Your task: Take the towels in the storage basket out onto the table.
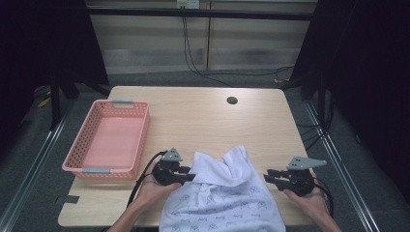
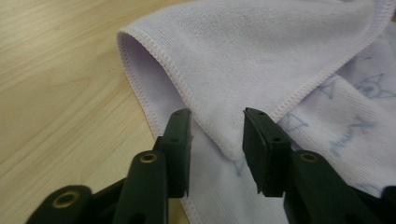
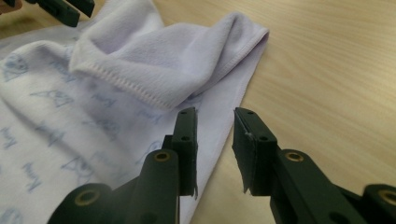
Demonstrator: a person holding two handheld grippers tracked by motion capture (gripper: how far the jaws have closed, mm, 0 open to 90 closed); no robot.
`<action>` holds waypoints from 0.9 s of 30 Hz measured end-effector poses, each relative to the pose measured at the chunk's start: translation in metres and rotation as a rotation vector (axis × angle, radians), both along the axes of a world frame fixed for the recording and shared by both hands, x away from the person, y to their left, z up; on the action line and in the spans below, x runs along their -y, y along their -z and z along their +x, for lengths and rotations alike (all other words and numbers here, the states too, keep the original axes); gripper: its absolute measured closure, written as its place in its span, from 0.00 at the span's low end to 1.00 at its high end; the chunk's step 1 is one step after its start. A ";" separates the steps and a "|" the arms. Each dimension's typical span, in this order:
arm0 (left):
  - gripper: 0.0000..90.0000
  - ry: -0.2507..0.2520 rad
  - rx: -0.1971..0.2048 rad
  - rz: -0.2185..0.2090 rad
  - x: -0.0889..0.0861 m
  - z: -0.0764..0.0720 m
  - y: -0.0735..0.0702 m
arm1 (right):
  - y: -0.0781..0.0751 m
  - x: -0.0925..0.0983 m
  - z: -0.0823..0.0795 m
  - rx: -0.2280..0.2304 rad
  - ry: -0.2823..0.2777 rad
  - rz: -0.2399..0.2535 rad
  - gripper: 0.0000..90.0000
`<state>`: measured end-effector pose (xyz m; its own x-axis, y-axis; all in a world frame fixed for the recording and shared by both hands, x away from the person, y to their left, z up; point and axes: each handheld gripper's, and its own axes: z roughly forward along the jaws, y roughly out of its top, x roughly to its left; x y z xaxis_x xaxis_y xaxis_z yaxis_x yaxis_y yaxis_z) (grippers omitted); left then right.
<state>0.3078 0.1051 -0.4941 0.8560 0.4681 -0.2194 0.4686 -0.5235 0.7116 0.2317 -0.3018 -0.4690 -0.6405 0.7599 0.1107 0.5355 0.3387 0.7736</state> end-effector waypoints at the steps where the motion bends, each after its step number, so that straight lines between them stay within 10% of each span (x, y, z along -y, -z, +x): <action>1: 0.65 0.004 0.002 0.016 0.002 0.001 0.002 | 0.000 0.000 0.000 0.000 0.000 0.000 0.78; 4: 0.66 0.012 0.033 0.048 0.009 -0.002 0.004 | 0.002 -0.004 0.017 0.002 -0.001 -0.005 0.76; 9: 0.96 0.025 0.038 0.057 0.012 -0.004 0.003 | 0.011 -0.024 0.050 -0.017 -0.015 -0.027 0.72; 20: 0.96 -0.142 0.083 -0.186 -0.057 -0.012 -0.049 | 0.015 -0.054 0.078 -0.008 -0.033 -0.028 0.69; 27: 0.95 -0.181 0.099 -0.174 -0.083 -0.019 -0.051 | 0.018 -0.066 0.074 -0.027 -0.112 -0.022 0.72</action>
<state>0.2892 0.1876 -0.4430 0.7828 0.5784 -0.2296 0.4675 -0.3031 0.8304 0.3055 -0.2360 -0.4875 -0.7185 0.6863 0.1131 0.5141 0.4145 0.7509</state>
